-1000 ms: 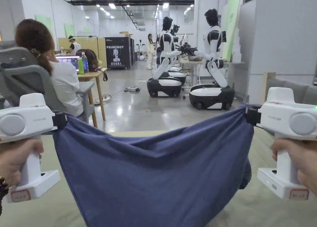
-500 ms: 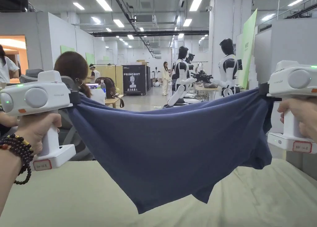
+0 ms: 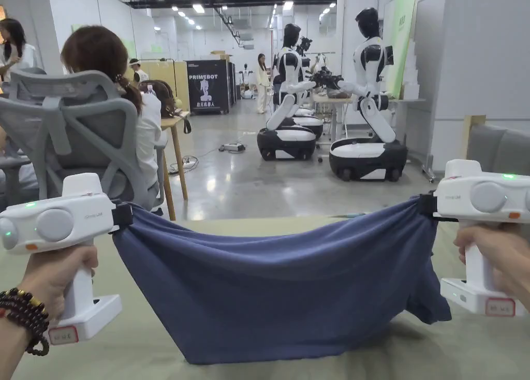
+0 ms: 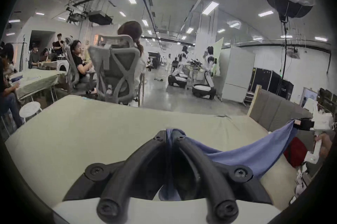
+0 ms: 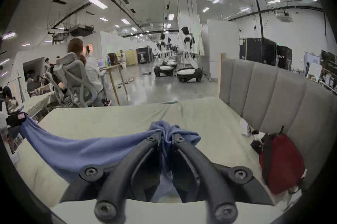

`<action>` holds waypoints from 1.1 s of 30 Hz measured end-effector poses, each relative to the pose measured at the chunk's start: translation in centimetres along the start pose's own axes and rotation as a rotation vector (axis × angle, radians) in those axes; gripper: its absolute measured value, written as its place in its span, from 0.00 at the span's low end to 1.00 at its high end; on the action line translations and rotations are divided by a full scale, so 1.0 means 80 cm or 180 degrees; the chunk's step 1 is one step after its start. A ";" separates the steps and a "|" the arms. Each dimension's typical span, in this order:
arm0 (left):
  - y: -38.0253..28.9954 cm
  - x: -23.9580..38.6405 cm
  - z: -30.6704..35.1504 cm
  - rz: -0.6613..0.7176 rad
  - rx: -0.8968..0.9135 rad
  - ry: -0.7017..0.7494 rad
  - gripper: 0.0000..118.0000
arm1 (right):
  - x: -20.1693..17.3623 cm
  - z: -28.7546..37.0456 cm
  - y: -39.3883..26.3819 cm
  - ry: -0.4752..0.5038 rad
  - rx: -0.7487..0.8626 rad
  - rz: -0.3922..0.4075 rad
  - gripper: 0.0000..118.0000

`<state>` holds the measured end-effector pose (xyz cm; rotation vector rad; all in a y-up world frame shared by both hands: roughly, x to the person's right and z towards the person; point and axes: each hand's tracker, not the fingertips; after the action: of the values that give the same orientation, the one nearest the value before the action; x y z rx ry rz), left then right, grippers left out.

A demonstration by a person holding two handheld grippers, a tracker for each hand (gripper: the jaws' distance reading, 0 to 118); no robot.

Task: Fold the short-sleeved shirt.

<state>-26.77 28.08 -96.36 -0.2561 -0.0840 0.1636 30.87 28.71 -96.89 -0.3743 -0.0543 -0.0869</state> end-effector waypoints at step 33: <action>-0.277 -0.008 0.283 -0.0340 -0.1208 0.0035 0.96 | 0.032 0.246 -0.299 0.0291 -0.1060 0.0769 0.93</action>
<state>-26.39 12.35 -68.87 -0.6297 -0.1175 0.0384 30.44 13.56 -69.75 -0.7058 0.0973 0.1279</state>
